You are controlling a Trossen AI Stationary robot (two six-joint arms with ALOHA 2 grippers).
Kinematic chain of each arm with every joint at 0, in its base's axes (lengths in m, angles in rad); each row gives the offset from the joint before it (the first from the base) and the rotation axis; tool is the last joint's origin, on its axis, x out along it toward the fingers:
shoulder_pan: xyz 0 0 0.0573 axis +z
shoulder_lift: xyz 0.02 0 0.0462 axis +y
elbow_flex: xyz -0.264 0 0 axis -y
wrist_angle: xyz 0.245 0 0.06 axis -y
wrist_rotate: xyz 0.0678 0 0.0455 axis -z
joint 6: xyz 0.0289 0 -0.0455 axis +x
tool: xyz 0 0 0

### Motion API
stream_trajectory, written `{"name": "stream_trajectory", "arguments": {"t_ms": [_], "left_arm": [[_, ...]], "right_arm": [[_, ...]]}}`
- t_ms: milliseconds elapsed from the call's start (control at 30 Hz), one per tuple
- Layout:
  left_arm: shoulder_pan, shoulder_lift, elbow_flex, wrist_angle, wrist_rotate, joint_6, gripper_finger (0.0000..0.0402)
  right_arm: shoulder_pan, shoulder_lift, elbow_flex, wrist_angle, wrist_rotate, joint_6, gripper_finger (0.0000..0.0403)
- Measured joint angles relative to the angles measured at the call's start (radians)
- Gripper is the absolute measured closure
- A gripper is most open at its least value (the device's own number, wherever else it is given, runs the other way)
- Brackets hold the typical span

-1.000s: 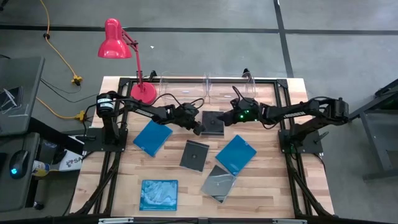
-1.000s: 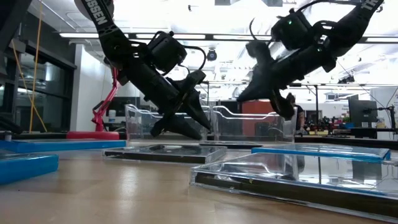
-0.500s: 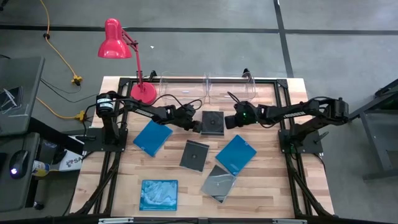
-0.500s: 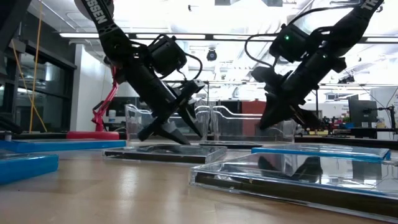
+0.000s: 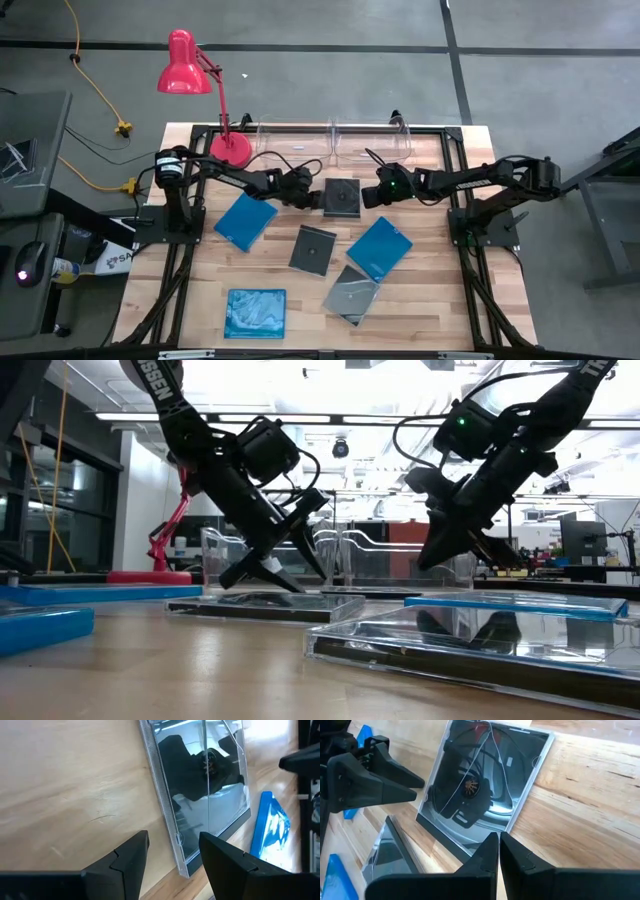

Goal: Pick & place jewel cases by type
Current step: Put the top black cd case into the right transparent bin

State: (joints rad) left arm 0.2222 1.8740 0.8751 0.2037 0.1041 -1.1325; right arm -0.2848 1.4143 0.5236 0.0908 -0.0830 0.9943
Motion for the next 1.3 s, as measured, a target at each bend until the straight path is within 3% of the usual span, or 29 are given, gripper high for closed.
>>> {"name": "stream_trajectory", "arguments": {"t_ms": [800, 1300], "left_arm": [[0.000, 0.020, -0.002, 0.043, 0.024, -0.051, 0.0220], [-0.001, 0.022, -0.004, 0.075, 0.009, -0.050, 0.0220]], "right_arm": [[0.000, 0.003, -0.090, 0.083, 0.021, 0.076, 0.0403], [-0.002, 0.229, -0.079, 0.289, -0.055, 0.144, 0.0403]]}}
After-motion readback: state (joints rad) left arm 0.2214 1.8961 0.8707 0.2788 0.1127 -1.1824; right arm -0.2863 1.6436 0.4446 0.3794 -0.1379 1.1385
